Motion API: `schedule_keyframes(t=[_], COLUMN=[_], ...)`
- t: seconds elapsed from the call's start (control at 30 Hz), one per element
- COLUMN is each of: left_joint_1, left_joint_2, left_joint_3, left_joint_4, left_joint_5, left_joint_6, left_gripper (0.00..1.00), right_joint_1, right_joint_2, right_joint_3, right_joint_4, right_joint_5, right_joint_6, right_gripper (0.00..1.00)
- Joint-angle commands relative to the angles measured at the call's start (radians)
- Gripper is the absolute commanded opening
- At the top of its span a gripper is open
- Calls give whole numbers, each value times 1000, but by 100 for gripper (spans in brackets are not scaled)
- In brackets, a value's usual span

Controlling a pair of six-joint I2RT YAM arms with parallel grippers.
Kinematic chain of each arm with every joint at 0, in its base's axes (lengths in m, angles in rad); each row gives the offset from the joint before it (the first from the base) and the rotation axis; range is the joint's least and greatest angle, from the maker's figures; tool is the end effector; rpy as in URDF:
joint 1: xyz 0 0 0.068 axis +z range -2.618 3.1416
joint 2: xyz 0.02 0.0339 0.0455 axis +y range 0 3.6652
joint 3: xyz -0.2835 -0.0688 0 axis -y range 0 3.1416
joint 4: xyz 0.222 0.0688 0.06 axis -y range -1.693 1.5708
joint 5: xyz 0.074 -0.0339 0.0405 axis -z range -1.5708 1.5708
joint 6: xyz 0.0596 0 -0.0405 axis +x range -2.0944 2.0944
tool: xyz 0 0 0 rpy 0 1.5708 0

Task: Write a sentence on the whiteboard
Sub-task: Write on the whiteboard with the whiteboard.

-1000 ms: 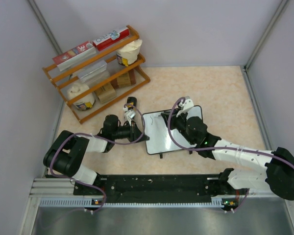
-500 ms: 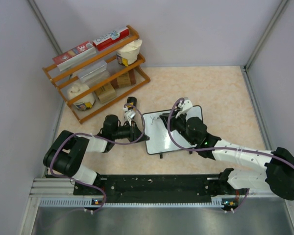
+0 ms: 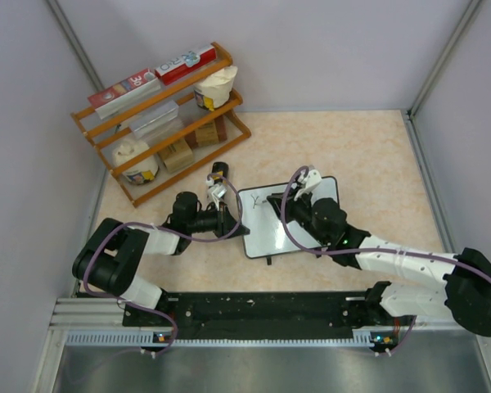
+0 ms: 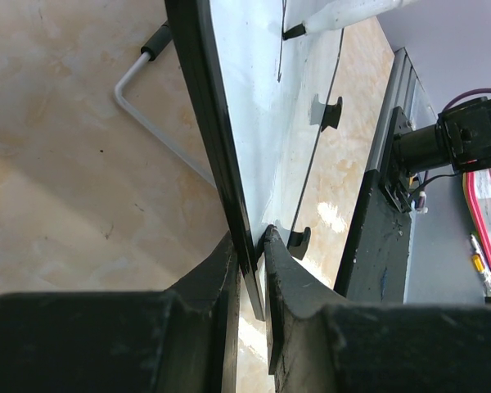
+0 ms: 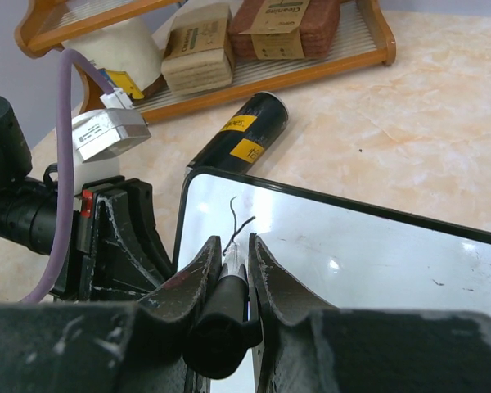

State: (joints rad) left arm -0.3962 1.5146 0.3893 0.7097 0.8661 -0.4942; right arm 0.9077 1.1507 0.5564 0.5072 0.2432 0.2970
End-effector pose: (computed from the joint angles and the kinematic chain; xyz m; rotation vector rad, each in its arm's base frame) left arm 0.2195 -0.1410 0.1766 0.5097 2.0501 -1.4117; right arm 0.1672 0.1908 0.2863 -0.3283 1.6728 0.7091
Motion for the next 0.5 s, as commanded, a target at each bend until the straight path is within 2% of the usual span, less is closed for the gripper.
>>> schedule_keyframes(t=[0.0, 0.47], left_joint_1=[-20, -21], left_joint_2=[24, 22], left_joint_3=[-4, -3], left_joint_4=[-53, -58], left_joint_5=[-26, -27], left_joint_6=[66, 68], left_gripper=[0, 0], right_joint_1=[13, 13], right_joint_2=[-39, -101], right_joint_3=[-16, -33], right_joint_4=[-35, -64], right_joint_5=[61, 67], right_joint_6=[-9, -12], right_gripper=[0, 0])
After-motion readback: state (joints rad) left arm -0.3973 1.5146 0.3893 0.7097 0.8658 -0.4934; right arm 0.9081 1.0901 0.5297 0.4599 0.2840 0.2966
